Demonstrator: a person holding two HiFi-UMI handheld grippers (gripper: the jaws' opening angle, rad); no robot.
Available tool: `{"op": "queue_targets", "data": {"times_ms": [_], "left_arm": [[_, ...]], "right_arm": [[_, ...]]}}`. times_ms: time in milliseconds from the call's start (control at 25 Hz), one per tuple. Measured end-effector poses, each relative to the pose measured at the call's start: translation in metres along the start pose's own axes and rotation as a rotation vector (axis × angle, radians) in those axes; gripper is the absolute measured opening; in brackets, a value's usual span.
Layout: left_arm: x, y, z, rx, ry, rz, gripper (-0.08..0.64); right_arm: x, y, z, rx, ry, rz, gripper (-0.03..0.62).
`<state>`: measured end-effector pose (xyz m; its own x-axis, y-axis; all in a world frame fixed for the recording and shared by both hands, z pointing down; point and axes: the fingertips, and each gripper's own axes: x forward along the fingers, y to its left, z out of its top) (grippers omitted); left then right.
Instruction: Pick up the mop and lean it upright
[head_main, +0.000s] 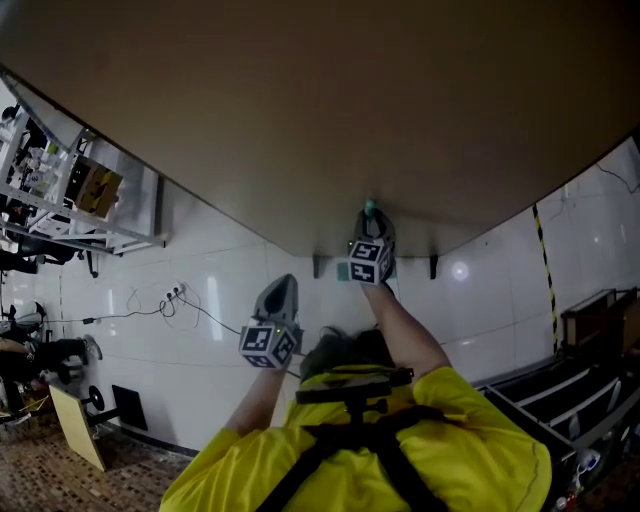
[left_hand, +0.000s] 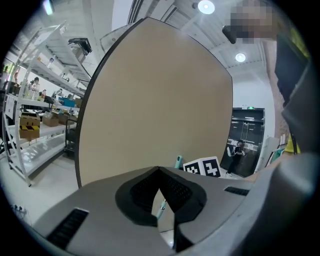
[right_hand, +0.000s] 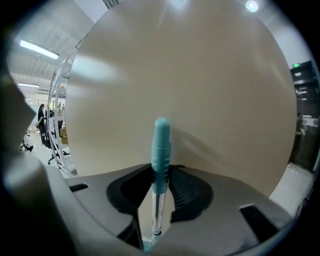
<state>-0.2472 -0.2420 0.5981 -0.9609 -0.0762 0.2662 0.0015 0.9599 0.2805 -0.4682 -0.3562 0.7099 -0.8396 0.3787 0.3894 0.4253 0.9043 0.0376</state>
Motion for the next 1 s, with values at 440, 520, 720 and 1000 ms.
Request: {"op": "queue_targets", "data": {"times_ms": [440, 520, 720, 1000], "left_arm": [[0.001, 0.006, 0.026, -0.003, -0.036, -0.049, 0.001], [-0.001, 0.007, 0.032, -0.006, -0.053, -0.055, 0.001], [-0.010, 0.017, 0.054, -0.005, -0.093, -0.074, 0.001], [-0.021, 0.009, 0.081, 0.030, -0.133, -0.120, 0.001]], "right_arm": [[-0.154, 0.007, 0.042, -0.047, -0.129, 0.204, 0.112], [-0.189, 0.000, 0.072, -0.049, -0.191, 0.231, 0.110], [-0.262, -0.014, 0.147, -0.036, -0.334, 0.259, 0.110], [-0.316, -0.032, 0.205, -0.012, -0.442, 0.233, 0.106]]}}
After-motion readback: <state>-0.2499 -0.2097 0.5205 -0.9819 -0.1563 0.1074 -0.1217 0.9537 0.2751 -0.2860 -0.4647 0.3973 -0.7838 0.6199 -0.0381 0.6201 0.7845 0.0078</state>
